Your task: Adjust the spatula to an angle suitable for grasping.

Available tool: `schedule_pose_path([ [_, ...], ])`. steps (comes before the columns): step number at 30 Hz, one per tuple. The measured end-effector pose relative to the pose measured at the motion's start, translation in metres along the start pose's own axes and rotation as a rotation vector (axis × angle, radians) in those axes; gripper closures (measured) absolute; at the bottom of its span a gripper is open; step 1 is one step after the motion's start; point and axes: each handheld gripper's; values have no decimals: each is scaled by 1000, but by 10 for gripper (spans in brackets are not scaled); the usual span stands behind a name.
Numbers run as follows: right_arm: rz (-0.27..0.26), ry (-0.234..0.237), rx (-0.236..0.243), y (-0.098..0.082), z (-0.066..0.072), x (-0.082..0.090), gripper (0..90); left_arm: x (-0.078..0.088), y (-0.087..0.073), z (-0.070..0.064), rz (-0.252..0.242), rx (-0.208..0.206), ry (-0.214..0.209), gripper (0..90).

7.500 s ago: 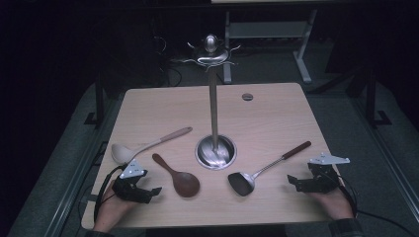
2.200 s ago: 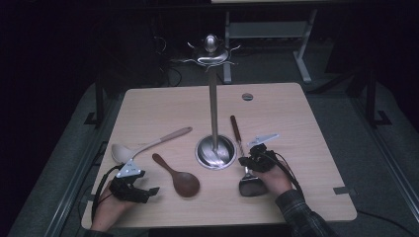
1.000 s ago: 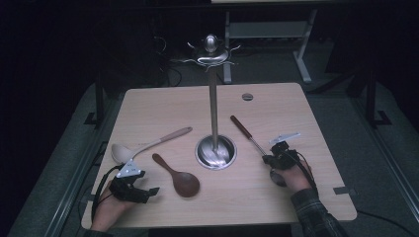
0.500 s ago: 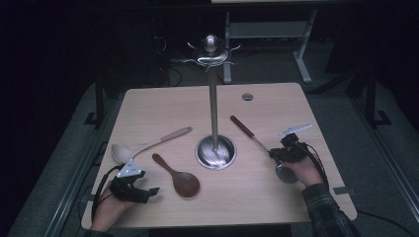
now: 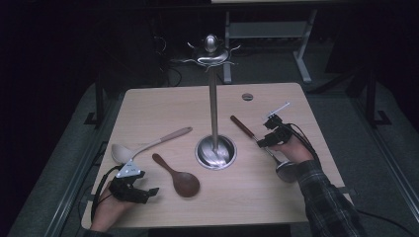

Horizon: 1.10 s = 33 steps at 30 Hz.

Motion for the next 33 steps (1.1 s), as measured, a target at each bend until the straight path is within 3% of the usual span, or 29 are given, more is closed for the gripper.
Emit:
schedule_pose_path([
  [3, 2, -7, 19, 11, 2, -6, 496, 0, 0, 0, -2, 2, -2, 140],
  [9, 13, -10, 20, 28, -3, -19, 590, 0, 0, 0, 1, 1, -4, 140],
  [12, 56, -2, 11, 37, -6, -26, 605, 0, -1, 1, 1, 1, -5, 140],
  [19, 97, -2, 6, 51, -11, -43, 633, -1, 0, 0, 3, 3, -10, 140],
  [22, 88, 3, 3, 54, -12, -49, 646, -1, -1, 0, 3, 3, -10, 140],
  [33, 135, -16, 9, 57, -9, -67, 691, 0, -1, 1, 3, 3, -9, 140],
])
Point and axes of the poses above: each handheld gripper's, and its own axes: x roughly backward along the jaws, y roughly out of its top, z roughly to its left, and after that the axes turned 2 degrees about -z, right-handed
